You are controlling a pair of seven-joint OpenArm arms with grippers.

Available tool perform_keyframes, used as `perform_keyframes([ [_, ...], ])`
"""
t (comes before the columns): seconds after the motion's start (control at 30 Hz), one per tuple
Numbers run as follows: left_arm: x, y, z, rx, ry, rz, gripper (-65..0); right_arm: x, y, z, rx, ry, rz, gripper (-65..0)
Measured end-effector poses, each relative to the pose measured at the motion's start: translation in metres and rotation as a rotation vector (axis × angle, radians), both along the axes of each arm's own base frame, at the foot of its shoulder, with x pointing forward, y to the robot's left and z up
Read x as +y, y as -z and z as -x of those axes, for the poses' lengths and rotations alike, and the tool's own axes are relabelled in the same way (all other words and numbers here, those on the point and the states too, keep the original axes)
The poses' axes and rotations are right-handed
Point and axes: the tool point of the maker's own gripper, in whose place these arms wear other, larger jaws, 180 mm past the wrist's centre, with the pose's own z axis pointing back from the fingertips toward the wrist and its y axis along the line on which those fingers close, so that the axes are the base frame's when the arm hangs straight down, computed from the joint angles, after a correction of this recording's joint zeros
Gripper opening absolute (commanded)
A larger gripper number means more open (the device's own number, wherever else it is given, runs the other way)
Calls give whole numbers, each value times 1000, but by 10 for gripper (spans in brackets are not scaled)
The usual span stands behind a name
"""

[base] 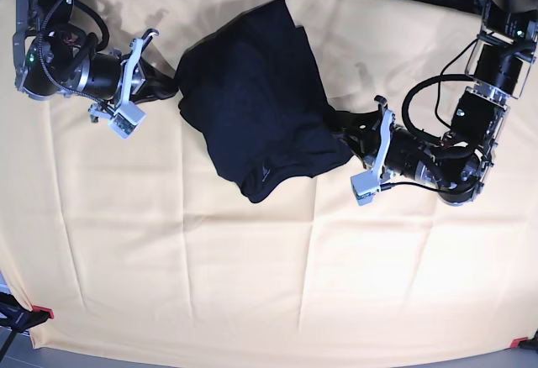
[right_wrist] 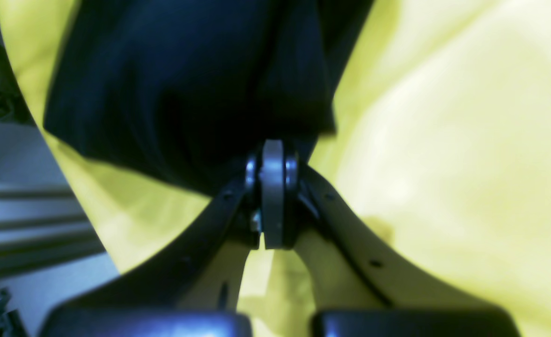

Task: Fold the T-shirt properly
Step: 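Grasp the bundle's sides with both grippers and fold it over, then release the bundle and pull both grippers back from it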

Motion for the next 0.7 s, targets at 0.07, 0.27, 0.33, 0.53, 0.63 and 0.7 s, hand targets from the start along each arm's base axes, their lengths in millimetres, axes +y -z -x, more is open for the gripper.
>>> perform_keyframes([
  [0.07,7,3,0,-1,-6,-22,-650,-5,9,5,28,8,22,-650],
  [0.27,37,42,25,40,51,-222,-650,-1,7,5,22,14,-9,-650],
  [0.33,31,53,27,14,57,-235,-650,3,6,4,18,20,-24,-650],
  [0.53,8,60,17,-106,69,-198,-650,19,8,5,23,42,-74,-650],
  [0.63,-7,62,4,-203,74,-189,-650,22,11,10,37,47,-77,-650],
  [0.7,-17,62,-4,-261,71,-173,-650,23,14,16,55,49,-84,-650],
])
